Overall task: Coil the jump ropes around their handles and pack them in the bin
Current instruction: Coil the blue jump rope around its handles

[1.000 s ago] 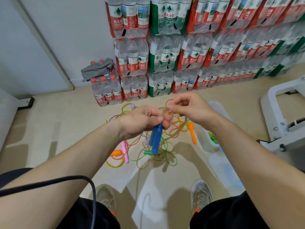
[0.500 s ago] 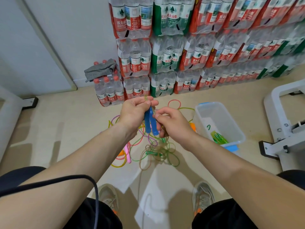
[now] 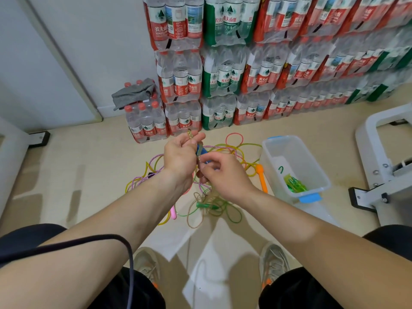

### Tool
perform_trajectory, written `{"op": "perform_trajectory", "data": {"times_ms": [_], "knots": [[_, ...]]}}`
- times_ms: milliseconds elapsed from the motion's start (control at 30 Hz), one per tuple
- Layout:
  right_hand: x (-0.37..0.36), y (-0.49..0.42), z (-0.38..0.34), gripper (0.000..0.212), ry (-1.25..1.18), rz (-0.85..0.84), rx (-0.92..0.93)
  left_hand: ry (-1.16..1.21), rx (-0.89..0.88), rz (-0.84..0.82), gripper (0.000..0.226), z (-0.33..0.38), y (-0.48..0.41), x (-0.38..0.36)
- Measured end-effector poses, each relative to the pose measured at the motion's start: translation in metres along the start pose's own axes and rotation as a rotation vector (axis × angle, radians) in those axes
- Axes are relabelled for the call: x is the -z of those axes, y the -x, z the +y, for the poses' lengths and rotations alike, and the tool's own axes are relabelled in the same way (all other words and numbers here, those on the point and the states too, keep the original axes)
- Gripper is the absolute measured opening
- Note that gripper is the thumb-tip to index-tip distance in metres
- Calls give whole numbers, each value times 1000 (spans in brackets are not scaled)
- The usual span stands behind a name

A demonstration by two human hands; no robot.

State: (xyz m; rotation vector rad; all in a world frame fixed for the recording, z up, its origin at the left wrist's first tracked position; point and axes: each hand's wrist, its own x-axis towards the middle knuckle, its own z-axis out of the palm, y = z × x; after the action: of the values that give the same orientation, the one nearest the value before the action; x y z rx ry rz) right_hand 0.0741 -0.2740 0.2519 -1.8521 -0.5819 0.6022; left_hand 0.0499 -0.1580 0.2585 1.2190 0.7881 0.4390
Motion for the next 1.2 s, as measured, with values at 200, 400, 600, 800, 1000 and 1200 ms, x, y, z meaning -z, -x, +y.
{"op": "perform_trajectory", "data": {"times_ms": [200, 400, 600, 800, 1000, 1200], "knots": [[-11, 13, -1, 33, 369, 4, 263, 108, 47, 64, 29, 11, -5, 3], [-13, 17, 2, 59, 671, -43, 347, 199, 94, 60, 41, 27, -7, 9], [-16, 21, 3, 67, 685, -77, 331, 187, 61, 19, 25, 30, -4, 10], [-4, 13, 15, 29, 116, -2, 53, 320, 119, -40, 27, 49, -11, 17], [43, -13, 1, 28, -226, 35, -130, 101, 136, -387, 33, 56, 0, 26], [54, -15, -6, 23, -453, -89, -248, -103, 53, -500, 34, 57, -2, 27]]}}
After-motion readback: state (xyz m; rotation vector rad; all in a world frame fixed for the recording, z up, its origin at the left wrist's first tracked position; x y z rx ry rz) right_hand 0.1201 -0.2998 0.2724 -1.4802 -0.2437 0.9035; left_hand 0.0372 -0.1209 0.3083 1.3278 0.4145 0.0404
